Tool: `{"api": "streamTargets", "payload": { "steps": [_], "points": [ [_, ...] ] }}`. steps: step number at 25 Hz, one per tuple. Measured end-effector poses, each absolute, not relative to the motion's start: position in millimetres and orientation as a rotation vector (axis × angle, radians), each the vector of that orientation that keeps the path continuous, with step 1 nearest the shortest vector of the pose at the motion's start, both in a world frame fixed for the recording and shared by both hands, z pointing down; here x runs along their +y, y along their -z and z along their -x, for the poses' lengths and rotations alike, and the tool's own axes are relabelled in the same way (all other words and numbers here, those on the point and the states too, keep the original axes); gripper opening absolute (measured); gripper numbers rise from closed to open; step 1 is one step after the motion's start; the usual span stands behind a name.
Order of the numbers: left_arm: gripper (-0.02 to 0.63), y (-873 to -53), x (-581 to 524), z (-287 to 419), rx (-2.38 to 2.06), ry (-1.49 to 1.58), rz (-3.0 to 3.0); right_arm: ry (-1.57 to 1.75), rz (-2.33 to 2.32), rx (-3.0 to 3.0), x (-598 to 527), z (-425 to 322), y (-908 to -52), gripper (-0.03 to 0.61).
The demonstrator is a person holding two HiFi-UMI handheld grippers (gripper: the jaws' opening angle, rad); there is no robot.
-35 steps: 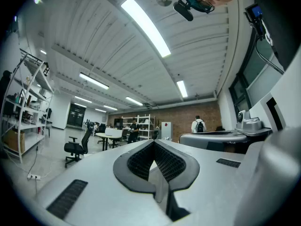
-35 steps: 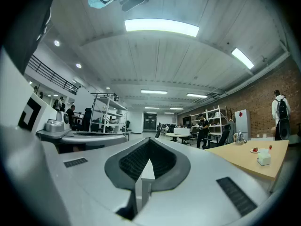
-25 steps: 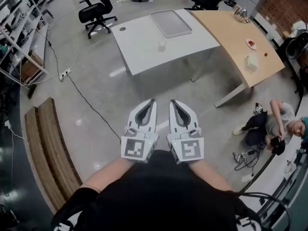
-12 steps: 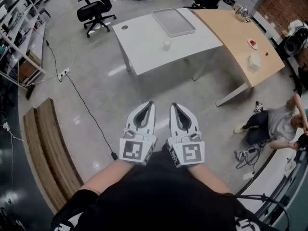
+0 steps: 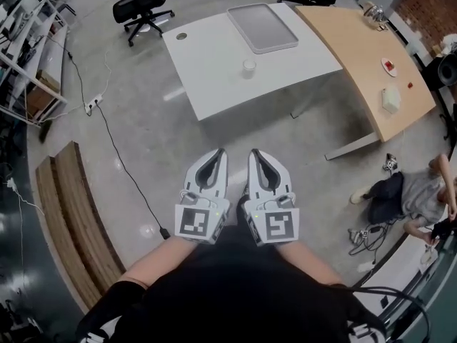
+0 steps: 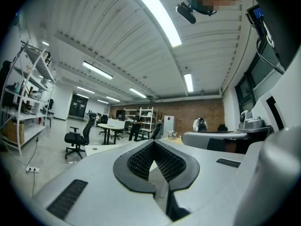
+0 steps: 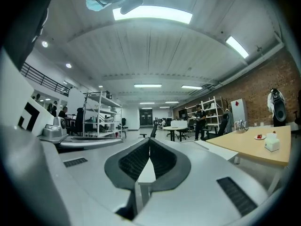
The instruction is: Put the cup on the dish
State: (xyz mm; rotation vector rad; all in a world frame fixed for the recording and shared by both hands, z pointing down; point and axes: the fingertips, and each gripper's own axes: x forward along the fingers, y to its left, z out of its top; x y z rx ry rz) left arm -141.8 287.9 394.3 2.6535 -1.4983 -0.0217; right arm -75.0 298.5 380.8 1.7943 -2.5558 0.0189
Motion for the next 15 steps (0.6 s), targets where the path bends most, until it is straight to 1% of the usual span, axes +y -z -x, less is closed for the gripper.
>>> {"api": "streamTargets", "payload": {
  "steps": [7, 15],
  "points": [
    [0.008, -393.1, 194.7, 91.4, -1.505, 0.015, -2.652, -0.029, -1.733, -2.582, 204.1, 34.5, -381.7, 0.012],
    [0.008, -383.7, 139.1, 55.2, -1.592, 0.012, -2.621, -0.03, -1.715, -2.603, 137.9, -14.9, -377.7, 0.012]
  ]
}}
